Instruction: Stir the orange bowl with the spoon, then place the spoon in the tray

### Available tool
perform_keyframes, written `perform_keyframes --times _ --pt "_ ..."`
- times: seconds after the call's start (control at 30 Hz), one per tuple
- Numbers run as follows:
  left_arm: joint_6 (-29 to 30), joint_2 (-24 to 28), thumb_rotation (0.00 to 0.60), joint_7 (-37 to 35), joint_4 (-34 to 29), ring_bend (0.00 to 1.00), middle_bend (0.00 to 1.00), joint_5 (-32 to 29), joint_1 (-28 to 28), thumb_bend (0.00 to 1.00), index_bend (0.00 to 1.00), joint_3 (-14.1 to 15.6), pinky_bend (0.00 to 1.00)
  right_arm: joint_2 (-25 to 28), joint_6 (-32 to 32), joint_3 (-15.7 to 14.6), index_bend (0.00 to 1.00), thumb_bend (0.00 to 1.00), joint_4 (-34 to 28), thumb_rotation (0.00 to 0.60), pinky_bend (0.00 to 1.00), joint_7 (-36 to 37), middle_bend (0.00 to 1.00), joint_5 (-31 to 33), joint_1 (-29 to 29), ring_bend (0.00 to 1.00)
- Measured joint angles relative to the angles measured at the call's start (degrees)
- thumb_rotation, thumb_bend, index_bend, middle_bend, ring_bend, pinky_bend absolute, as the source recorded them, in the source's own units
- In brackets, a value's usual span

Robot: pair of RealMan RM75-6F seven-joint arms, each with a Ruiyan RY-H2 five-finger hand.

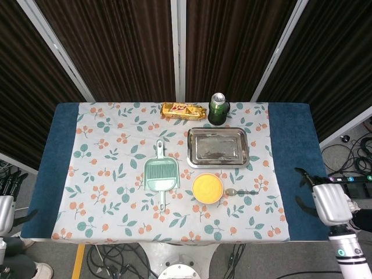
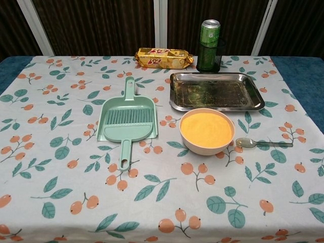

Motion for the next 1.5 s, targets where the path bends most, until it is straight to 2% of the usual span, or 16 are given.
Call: perform_keyframes --times 0.1,0.2,0.4,0.7,1.0,1.5 --pt "0.07 -0.11 0.6 -0.26 0.13 0.12 0.18 0.0 0.16 0.14 0.17 0.13 0.14 -1.45 -4.0 0.64 0.35 0.22 -0.5 0.6 0.89 -2.26 0.86 1.67 2.51 0.88" --pt "-0.23 -0.26 0.6 -0.74 0.43 0.12 0.18 -0.13 0.26 0.14 0.17 0.31 0.14 -3.62 -8.58 1.08 0.39 0.22 -0.46 0.6 0.96 -4.2 0.92 4.54 4.95 0.95" --pt "-0.72 -0.59 0.6 -1.75 1.27 0.12 0.18 -0.08 0.22 0.14 0.17 0.53 0.14 -9.85 -16.15 1.94 0.43 0.25 0.91 0.6 1.0 -9.43 0.96 13.48 9.51 0.98" --pt "-1.22 -1.49 0.6 -3.1 2.86 0.12 0.18 -0.01 0.19 0.14 0.17 0.72 0.14 -17.52 -24.27 1.97 0.43 0.26 5.32 0.6 1.0 -15.73 0.96 23.61 15.46 0.99" --pt "-1.98 -2.11 0.6 -4.3 4.23 0.12 0.18 -0.45 0.23 0.14 0.17 0.83 0.14 -23.65 -24.72 1.33 0.43 0.29 11.18 0.6 1.0 -20.87 0.96 28.47 18.56 0.99" --pt "-2.29 -2.51 0.6 -5.12 5.08 0.12 0.18 -0.5 0.29 0.14 0.18 0.9 0.14 -26.52 -24.03 0.26 0.48 0.31 15.51 0.6 1.0 -19.7 0.96 29.84 19.5 0.99"
